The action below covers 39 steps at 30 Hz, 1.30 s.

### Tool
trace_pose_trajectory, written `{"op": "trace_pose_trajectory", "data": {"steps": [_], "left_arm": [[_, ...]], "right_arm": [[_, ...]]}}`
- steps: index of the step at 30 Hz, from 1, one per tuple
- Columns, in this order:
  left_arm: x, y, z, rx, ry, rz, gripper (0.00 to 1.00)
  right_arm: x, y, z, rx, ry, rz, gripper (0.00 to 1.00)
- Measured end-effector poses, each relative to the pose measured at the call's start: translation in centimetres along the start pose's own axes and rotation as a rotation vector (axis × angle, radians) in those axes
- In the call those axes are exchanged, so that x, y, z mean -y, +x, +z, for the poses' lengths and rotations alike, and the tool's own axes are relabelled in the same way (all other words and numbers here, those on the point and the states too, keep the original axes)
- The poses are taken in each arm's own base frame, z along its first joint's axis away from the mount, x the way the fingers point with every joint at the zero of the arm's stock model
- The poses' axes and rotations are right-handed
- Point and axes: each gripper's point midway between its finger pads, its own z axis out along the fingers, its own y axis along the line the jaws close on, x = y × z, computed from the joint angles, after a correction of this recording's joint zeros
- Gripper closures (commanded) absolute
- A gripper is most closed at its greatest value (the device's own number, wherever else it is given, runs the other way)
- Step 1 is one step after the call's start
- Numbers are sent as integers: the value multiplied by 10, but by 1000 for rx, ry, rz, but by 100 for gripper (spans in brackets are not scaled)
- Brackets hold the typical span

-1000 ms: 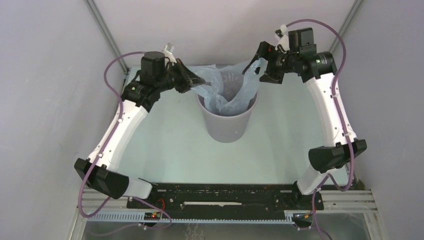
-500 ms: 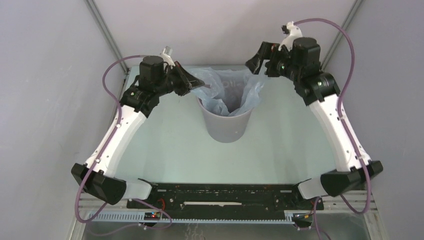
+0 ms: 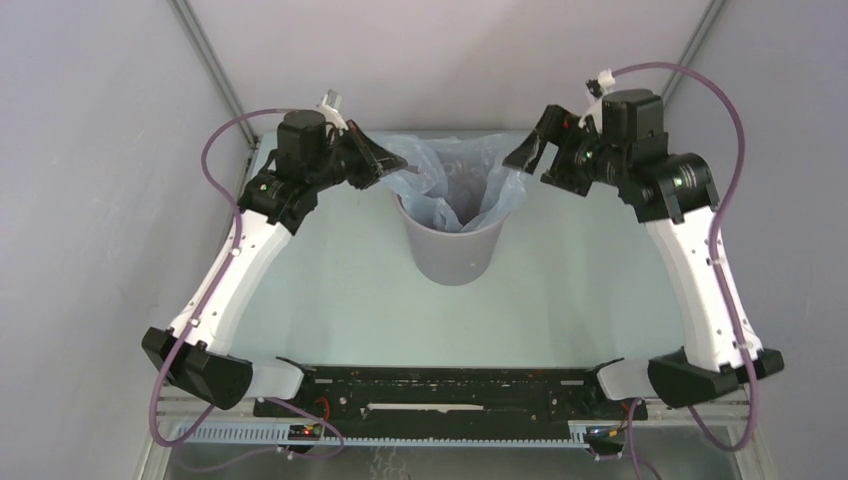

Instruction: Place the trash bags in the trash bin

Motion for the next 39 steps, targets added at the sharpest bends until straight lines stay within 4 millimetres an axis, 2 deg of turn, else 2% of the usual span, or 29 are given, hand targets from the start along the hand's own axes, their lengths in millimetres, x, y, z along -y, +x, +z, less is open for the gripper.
{"op": "trace_pose_trajectory", "data": {"steps": [3,6,8,12,14,16,18,22,24,31,39], "left_arm": [[1,-2,1,0,0,-6,99],[3,-3,2,0,-1,-6,90],[2,-3,1,2,-7,-5,80],[0,-8,-2,18,-31,1,49],[-1,-11,-4,26,-40,5,41],[-2,-16,-6,42,-54,6,44],[-4,-19,-8,50,-62,8,55],[-12,-28,-9,78,-93,14,81],[-15,-32,-9,85,-109,17,88],[-38,-47,-5,108,-187,28,95],[-61,-62,8,111,-247,22,97]], "right_arm": [[-3,24,-16,-9,0,-28,0],[-3,42,-20,-13,6,-58,6],[0,44,-13,8,27,-82,12],[14,36,10,54,90,-126,27],[20,28,19,82,113,-139,35],[22,20,25,103,119,-150,48],[23,14,26,119,119,-158,59],[29,1,28,141,112,-153,64],[35,-3,30,140,115,-143,67],[56,-10,45,101,128,-120,78],[82,-19,74,56,135,-78,80]]}}
